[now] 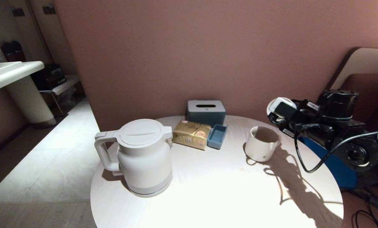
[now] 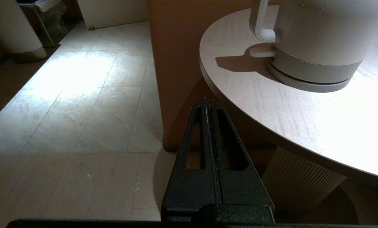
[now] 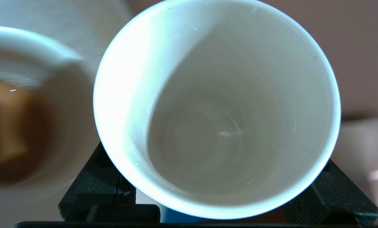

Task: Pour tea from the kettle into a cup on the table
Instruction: Put the cup down on the table

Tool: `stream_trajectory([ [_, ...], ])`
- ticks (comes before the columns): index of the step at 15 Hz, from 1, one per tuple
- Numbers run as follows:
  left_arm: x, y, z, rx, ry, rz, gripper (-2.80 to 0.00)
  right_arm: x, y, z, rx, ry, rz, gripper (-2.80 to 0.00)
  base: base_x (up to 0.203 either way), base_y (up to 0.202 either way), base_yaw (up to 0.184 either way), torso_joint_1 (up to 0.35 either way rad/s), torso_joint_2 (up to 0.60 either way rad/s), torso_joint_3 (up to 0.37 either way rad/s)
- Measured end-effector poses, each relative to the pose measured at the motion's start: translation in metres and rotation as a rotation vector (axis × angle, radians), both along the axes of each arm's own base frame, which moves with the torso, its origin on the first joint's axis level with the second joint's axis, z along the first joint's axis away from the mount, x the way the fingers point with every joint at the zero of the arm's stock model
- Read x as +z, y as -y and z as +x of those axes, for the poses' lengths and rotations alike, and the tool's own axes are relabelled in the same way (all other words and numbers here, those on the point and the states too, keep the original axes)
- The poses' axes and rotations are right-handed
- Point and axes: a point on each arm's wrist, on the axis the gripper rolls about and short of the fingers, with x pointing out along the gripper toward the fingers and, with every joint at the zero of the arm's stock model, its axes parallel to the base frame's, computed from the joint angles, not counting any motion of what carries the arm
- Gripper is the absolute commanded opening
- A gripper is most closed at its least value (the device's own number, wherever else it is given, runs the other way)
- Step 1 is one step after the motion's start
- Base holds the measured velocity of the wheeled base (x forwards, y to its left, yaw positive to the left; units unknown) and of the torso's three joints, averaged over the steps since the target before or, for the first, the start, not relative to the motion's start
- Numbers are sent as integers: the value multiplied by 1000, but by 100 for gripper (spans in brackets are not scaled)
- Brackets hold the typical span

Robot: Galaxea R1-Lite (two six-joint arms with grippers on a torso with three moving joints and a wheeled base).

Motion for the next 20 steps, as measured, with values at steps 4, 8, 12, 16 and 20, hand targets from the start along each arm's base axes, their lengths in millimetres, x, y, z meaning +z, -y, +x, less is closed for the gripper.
stream_trajectory([
  [4,0,0,0,0,0,0,-280,14,-5,-42,15,-162,402,-280,0,0,0,0,0,0],
  [8,0,0,0,0,0,0,-280,10,-9,-89,-43,-275,824,-280,0,0,0,0,0,0],
  [12,0,0,0,0,0,1,-280,-4,-5,-135,-48,-292,1009,-280,0,0,0,0,0,0],
  [16,0,0,0,0,0,0,-280,-20,1,-174,-76,-394,1021,-280,0,0,0,0,0,0],
  [20,0,0,0,0,0,1,-280,-32,3,-189,-77,-433,1030,-280,0,0,0,0,0,0],
])
